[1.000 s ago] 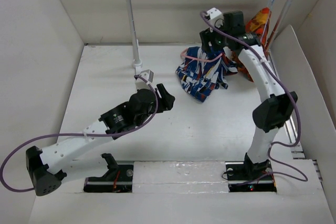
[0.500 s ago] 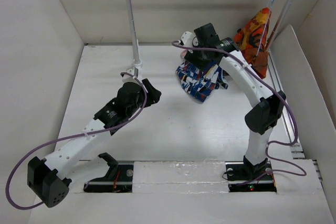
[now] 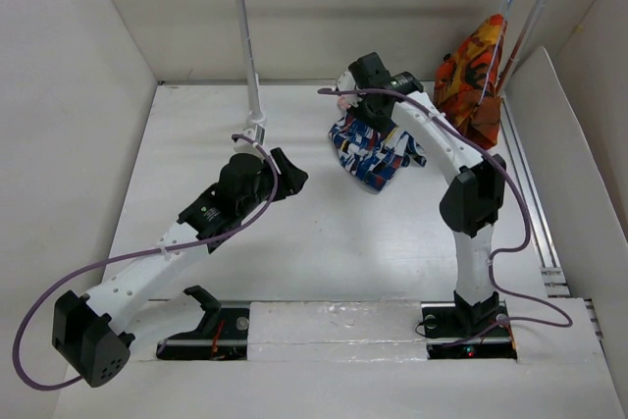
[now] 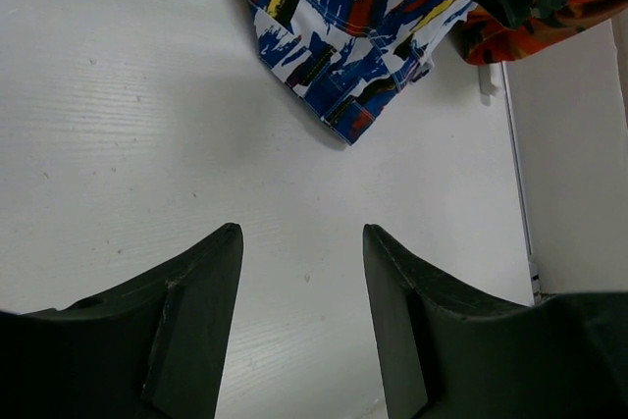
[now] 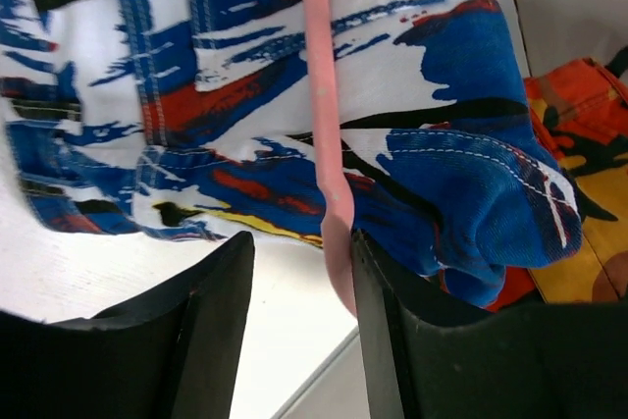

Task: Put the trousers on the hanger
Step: Pick up the hanger at the center of the board.

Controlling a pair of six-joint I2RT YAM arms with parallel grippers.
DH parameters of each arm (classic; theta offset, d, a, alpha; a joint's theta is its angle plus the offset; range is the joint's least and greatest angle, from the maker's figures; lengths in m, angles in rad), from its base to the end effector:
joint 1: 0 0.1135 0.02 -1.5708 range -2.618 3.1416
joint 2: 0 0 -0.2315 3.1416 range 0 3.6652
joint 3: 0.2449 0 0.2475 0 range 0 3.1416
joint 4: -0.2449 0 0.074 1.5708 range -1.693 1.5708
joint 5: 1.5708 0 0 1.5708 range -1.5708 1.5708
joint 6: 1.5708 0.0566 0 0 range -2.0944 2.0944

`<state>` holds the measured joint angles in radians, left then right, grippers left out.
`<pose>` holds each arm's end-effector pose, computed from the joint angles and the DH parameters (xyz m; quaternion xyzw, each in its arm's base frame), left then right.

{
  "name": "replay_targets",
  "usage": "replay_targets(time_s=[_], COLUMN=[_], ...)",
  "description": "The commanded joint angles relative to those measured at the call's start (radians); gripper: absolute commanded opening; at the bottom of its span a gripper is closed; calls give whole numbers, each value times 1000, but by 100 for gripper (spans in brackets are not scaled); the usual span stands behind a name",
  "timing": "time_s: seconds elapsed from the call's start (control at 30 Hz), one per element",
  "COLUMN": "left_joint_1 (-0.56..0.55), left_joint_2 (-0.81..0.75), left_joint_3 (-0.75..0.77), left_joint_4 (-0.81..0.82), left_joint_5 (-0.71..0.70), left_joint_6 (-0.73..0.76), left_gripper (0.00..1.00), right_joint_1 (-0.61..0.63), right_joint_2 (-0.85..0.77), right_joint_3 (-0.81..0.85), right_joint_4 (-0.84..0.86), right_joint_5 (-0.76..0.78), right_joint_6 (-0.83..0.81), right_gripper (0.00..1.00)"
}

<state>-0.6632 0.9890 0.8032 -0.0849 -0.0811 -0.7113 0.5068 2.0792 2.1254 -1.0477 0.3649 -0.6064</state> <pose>0.2121 -0.1599 0.2867 -0.0436 0.7946 -0.3587 0.4879 0.3929 0.1950 0.2799 -0.4554 0.8283 -0.1877 0.2671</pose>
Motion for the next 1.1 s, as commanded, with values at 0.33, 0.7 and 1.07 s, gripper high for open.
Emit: replay_targets(time_s=[0.33, 0.7, 1.07], left_joint_1=[14, 14, 14], left_joint_2=[-76, -101, -72], left_joint_3=[-7, 2, 33], left_joint_4=[60, 65, 68], left_joint_5=[-12, -31, -10], left_joint_6=[49, 65, 62], left_gripper=[44, 41, 40], right_joint_1=[36, 64, -221], right_joint_2=[64, -46, -513], right_joint_3=[-8, -24, -389], right_joint_4=[49, 184, 589], right_joint_5=[356, 347, -519], right_joint_6=[46, 111, 423], right_gripper=[35, 0, 0])
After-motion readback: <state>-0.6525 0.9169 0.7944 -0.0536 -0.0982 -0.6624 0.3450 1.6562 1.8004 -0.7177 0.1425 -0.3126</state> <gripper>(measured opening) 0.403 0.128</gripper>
